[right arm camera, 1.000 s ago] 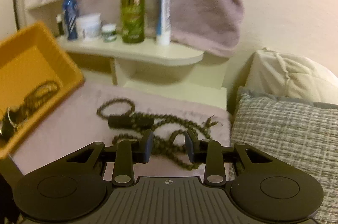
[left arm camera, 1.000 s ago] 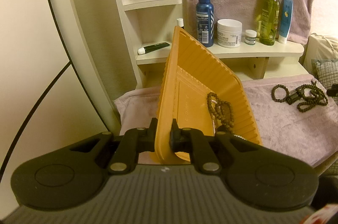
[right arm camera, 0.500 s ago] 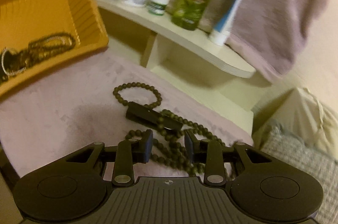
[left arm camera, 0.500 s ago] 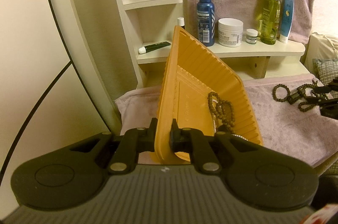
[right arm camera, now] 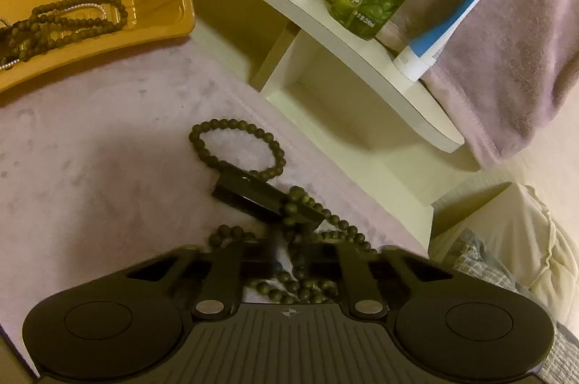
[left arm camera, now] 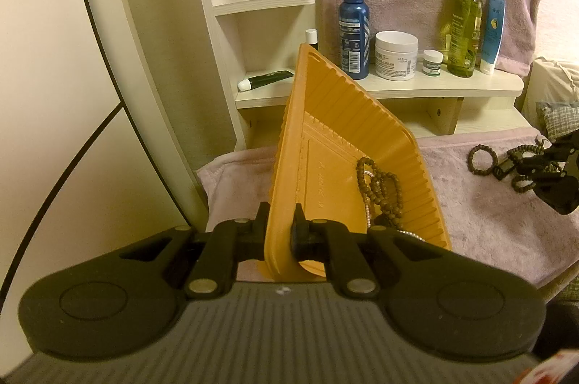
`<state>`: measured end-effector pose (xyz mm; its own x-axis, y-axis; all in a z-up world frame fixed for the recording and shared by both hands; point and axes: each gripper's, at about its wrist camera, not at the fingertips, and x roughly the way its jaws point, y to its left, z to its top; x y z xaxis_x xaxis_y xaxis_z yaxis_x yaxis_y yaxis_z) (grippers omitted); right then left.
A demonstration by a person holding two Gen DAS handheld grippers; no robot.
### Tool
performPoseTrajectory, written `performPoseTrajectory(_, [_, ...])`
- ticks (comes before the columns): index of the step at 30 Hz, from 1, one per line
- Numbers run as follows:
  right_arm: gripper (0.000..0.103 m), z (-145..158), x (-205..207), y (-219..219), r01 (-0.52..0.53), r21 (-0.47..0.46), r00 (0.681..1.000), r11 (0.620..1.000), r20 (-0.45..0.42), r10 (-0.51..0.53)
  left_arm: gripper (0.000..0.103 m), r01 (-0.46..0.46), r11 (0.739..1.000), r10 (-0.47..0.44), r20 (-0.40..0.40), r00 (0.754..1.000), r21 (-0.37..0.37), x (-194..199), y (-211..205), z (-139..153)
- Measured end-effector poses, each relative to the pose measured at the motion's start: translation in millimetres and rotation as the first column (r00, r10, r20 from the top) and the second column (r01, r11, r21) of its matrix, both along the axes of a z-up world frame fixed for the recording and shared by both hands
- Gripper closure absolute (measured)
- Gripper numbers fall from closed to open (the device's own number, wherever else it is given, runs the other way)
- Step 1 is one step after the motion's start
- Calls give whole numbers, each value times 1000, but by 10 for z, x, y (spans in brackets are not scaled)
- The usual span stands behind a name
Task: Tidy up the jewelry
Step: 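Lift the long bead strand high and carry it over the orange tray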
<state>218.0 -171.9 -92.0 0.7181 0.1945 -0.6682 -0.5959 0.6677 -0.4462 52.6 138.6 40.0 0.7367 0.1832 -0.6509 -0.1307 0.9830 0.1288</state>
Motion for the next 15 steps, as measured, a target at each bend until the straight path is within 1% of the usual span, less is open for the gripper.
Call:
performPoseTrajectory(3, [96,49,-66,-38,-2,13,1000,1000,25,2,94,0,1000,0,1,1000,0,2,0,-1])
performPoseTrajectory(6, [96,207,-162,-125,3,46,998,999,67,-6,94,0,1000,0,1,1000,1,6,1,-2])
performPoseTrajectory(11, [96,697,-312,-361,21,123,986,992,163,-41,94,-1,1000,1,3,1000,-2,4,-11,5])
performPoseTrajectory(15, [96,1182,-455,-570,31,189,965,981,249,-79,94,0,1000,0,3,1000,0,0,-15,7])
